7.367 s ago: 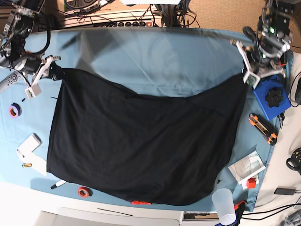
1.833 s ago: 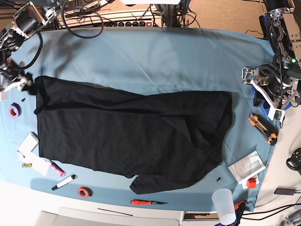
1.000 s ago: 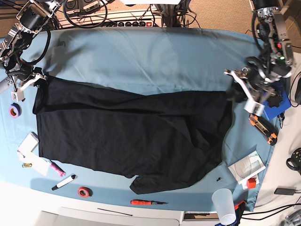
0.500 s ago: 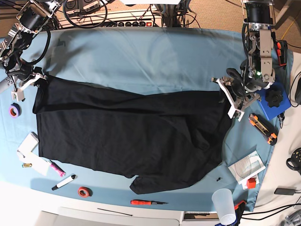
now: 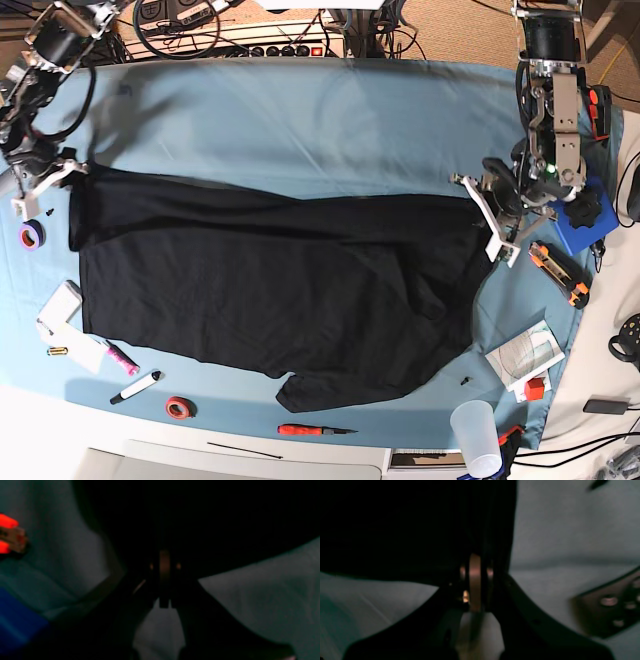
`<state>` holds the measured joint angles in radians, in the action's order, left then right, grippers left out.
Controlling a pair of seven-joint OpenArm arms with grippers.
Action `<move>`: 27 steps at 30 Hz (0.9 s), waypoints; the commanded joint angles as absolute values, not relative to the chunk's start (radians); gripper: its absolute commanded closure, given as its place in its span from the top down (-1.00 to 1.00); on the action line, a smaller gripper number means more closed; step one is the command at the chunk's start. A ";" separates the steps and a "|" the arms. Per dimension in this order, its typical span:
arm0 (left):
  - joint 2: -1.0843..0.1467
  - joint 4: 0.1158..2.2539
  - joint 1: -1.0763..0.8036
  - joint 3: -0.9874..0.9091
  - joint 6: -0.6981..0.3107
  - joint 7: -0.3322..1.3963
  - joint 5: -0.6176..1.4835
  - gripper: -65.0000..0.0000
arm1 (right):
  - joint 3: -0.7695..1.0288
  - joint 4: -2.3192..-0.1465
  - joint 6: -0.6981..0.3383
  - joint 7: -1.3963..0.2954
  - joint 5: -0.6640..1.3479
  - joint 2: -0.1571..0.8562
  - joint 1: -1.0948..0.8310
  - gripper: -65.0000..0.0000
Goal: Layout the t-shirt on the table in an organized manner, then fold the t-shirt properly
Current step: 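Grasp the shirt edge with the left gripper and pull it outward, then pull the shirt edge taut with the left gripper, then release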
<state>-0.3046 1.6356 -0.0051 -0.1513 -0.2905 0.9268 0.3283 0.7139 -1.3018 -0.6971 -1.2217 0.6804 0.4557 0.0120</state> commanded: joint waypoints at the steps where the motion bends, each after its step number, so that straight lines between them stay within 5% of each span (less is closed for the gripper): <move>1: -0.316 1.649 0.020 -0.155 -0.281 0.920 0.315 -1.00 | 0.725 -1.317 -0.698 -1.204 0.690 0.493 0.030 -1.00; 14: -0.407 1.650 0.039 -0.155 -0.288 0.984 0.296 -1.00 | 0.749 -1.317 -0.698 -1.396 0.883 0.521 0.017 -1.00; 27: -0.453 1.661 0.009 -0.156 -0.288 1.146 0.473 -1.00 | 0.790 -1.318 -0.698 -1.396 0.968 0.530 -0.078 -1.00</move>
